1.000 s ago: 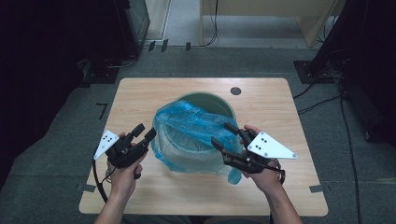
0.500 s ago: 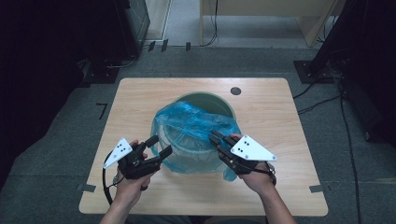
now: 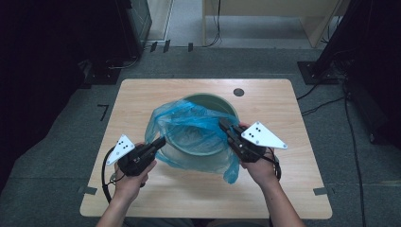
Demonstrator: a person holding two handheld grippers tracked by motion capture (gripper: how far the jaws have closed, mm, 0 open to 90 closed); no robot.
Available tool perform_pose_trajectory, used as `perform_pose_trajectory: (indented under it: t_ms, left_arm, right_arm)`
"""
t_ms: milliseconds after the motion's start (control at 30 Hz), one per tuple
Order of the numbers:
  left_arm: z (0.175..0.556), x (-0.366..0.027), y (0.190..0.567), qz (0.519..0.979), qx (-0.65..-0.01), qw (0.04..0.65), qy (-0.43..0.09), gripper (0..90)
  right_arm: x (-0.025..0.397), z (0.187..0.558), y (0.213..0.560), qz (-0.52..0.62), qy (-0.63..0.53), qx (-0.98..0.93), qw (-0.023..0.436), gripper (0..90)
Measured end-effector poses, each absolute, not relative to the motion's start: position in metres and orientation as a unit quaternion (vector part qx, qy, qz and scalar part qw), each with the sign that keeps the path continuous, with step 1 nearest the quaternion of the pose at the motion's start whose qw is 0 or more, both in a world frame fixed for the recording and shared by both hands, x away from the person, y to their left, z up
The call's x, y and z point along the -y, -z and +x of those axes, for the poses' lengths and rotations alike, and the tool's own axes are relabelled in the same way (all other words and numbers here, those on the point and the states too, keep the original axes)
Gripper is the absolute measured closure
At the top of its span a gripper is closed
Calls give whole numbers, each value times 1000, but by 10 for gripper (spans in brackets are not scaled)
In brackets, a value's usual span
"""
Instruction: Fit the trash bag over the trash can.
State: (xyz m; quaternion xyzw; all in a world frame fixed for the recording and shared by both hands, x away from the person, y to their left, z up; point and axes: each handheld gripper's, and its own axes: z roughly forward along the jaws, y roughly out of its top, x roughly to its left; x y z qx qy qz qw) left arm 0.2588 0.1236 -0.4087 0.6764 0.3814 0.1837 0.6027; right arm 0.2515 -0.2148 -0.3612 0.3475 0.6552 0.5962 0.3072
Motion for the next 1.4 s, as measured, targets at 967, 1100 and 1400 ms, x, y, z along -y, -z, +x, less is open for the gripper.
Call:
perform_pose_trajectory:
  t_ms: [967, 1100, 1400]
  left_arm:
    - [314, -88, 450, 718, -432, 517, -177, 900]
    - [309, -86, 453, 719, -436, 508, -186, 900]
    - [316, -78, 490, 761, -458, 434, -154, 900]
  right_arm:
    - [238, 315, 460, 528, -509, -633, 249, 900]
    - [236, 306, 463, 529, -511, -630, 249, 900]
    - [234, 289, 452, 511, -508, -637, 274, 900]
